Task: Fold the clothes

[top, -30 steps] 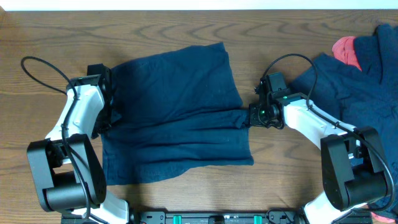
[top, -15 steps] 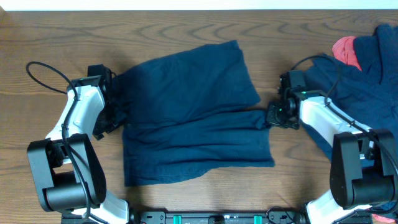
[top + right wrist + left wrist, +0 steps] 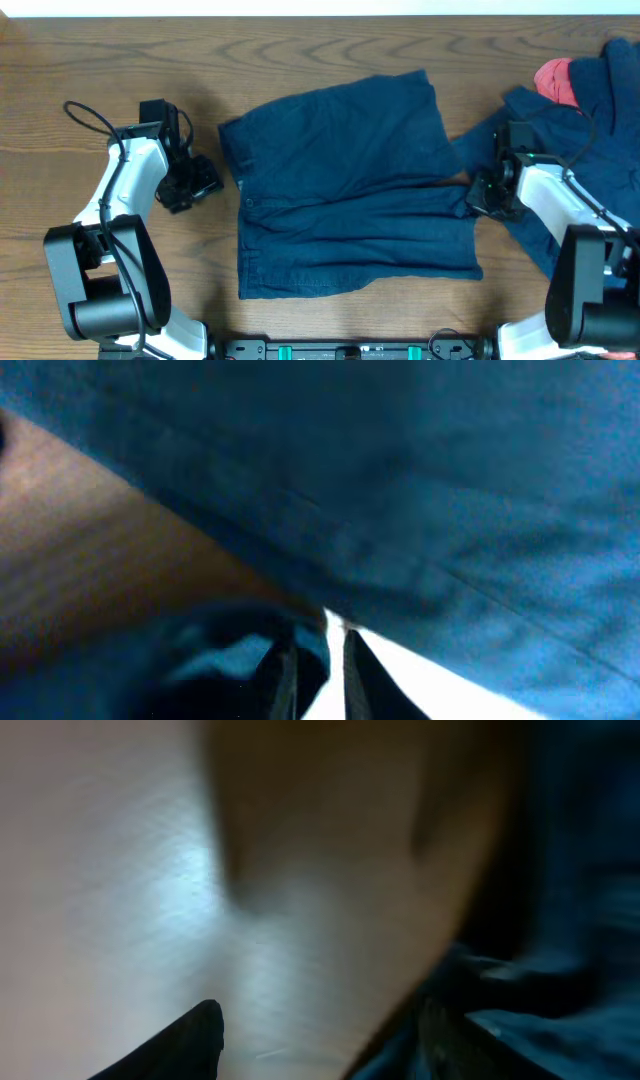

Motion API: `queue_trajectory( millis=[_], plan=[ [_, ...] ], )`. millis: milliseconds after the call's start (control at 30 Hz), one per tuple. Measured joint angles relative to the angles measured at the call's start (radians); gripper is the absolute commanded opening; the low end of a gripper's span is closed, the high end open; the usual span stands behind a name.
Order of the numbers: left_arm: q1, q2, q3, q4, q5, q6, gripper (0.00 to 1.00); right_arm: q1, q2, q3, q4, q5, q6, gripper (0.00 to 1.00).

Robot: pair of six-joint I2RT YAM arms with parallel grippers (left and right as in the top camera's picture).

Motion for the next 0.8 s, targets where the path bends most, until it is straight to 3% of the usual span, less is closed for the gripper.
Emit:
queue_trajectory(
  millis=[333, 500, 800],
  plan=[
    [-0.009, 0.0, 0.0, 0.261, 0.171, 0.042, 0.67, -0.003, -0.03, -0.002, -0.091, 0.013, 0.0, 0.17],
    [-0.063, 0.0, 0.0, 0.303, 0.201, 0.04, 0.37, -0.003, -0.03, -0.002, -0.091, 0.013, 0.0, 0.16],
    [-0.143, 0.071, 0.0, 0.265, 0.103, -0.033, 0.43, -0.003, -0.03, -0.002, -0.102, 0.014, 0.0, 0.17]
  ],
)
